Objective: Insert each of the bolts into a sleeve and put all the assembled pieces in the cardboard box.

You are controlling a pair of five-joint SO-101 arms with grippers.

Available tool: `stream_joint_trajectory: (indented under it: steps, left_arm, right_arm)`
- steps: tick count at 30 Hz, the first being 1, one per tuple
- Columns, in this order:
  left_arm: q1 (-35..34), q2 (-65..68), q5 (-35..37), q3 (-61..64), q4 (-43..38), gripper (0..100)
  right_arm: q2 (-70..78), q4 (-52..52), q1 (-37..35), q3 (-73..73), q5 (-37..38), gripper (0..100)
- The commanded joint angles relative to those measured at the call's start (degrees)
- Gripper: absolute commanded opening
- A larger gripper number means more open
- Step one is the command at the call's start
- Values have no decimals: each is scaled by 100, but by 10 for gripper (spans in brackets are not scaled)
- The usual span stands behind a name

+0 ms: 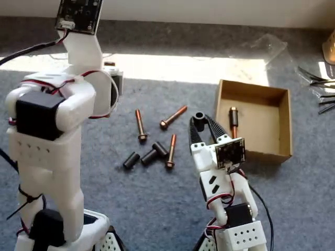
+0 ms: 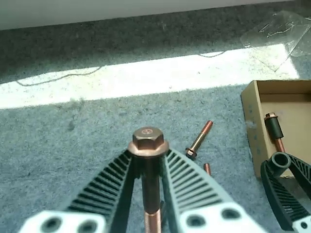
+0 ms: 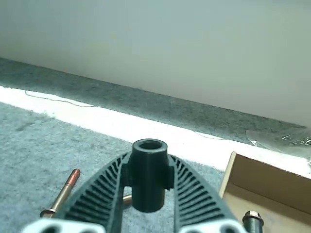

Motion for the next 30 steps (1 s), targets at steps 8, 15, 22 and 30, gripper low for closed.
stream_joint_trajectory:
  steps: [8,15,22,30]
  left_arm:
    - [-40,-1534,-53,919,-360,5]
    - [-40,-2457,-53,2000,-1143,5]
    - [-22,-3521,-1037,3354,-2031,5]
    - [-13,-4725,-1090,4901,-3235,5]
  right_arm:
    - [-22,13,48,637,53,4]
    - [-66,251,40,664,62,4]
    - [-66,251,-558,664,70,4]
    - [-66,242,-1147,611,70,4]
